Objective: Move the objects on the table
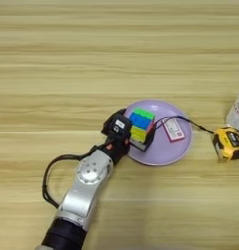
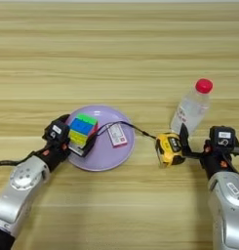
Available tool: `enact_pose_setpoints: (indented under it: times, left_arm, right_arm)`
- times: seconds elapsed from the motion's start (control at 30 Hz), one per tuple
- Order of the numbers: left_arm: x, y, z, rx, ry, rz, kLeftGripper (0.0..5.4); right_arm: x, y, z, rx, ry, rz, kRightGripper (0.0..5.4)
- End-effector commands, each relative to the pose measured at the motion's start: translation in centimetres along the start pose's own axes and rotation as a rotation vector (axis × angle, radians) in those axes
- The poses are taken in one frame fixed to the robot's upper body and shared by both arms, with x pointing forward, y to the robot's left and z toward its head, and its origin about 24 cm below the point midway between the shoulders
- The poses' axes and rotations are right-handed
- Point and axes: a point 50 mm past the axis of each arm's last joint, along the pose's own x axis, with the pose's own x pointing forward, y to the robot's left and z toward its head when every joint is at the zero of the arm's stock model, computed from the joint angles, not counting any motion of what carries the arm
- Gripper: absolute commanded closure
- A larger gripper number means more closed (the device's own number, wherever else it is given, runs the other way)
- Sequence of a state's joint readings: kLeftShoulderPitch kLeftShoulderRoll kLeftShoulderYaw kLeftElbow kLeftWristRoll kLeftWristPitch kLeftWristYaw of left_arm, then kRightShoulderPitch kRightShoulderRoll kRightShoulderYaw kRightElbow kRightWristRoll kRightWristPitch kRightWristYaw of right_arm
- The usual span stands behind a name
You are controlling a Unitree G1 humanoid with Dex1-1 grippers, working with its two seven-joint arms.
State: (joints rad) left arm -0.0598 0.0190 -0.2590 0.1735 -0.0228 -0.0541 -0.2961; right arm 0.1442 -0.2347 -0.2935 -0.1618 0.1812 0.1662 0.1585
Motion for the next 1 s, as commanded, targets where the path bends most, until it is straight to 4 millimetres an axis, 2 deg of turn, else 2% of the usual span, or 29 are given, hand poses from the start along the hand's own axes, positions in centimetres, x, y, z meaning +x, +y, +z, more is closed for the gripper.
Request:
enact_pose_setpoints:
  times: [0.03,0.63,0.67,1.0]
  left_arm:
    - [0.4,0.0,0.0,0.011,0.000,-0.006,0.00]
    - [1.0,0.3,-0.8,-0.002,0.036,-0.004,0.00]
    - [1.0,0.3,-0.9,-0.006,0.035,-0.007,0.23]
    - [1.0,0.2,-1.0,-0.010,0.037,-0.012,1.06]
  right_arm:
    - [0.1,0.1,0.0,0.004,-0.003,-0.005,0.02]
    - [0.0,0.1,0.1,0.004,-0.003,-0.005,0.02]
    - [0.0,0.1,0.1,0.004,-0.003,-0.005,0.00]
    - [0.0,0.1,0.1,0.004,-0.005,-0.007,0.00]
